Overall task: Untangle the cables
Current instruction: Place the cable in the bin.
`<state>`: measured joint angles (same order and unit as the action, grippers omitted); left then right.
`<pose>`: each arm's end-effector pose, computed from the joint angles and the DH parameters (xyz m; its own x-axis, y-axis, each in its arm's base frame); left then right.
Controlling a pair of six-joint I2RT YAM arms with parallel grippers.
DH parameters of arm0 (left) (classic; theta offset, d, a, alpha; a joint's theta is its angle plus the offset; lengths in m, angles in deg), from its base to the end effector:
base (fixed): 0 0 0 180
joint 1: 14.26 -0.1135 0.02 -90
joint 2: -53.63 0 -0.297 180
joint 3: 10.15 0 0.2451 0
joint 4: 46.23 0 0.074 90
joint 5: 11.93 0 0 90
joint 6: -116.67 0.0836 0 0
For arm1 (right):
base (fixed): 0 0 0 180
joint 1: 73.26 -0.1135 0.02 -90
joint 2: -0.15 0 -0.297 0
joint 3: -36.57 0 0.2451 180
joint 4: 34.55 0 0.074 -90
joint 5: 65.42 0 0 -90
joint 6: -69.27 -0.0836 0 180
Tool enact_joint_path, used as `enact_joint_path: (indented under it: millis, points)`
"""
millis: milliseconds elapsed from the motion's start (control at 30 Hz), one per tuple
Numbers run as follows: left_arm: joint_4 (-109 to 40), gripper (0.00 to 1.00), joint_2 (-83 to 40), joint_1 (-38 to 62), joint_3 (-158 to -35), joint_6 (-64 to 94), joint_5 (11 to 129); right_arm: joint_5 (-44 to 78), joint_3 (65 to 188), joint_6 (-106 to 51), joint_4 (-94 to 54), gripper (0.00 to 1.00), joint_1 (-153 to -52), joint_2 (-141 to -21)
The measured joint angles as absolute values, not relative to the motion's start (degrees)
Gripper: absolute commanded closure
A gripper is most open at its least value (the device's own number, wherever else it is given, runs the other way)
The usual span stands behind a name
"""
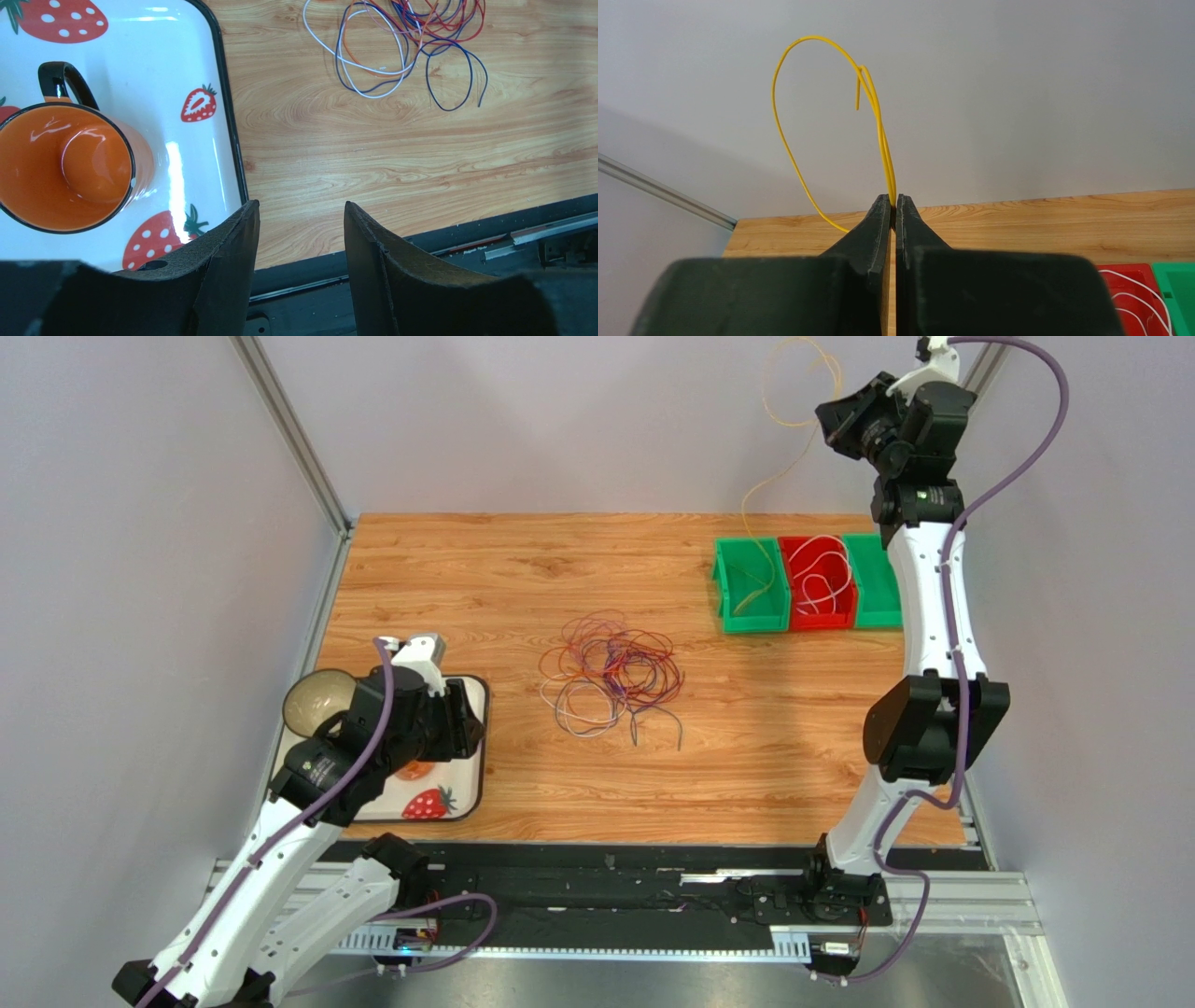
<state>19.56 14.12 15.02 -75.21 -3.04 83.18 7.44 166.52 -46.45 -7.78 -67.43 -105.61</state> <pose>0.1188 -0.0581 0.3066 -0.7014 -0.1726 -0.6915 0.0923 0.9400 -0.3283 0.4780 -0.0240 0.4928 -0.1253 0.4297 -0.8943 -0.1570 0.8814 0.4455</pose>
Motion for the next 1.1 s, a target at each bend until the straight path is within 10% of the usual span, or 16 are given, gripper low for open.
enact_joint_path:
  millis: [1100]
  points:
    - [19.5,0.44,14.3,15.0,-75.2,-3.0,83.1,39.8,139.7,-47.1,1.3,1.0,-73.4,-101.0]
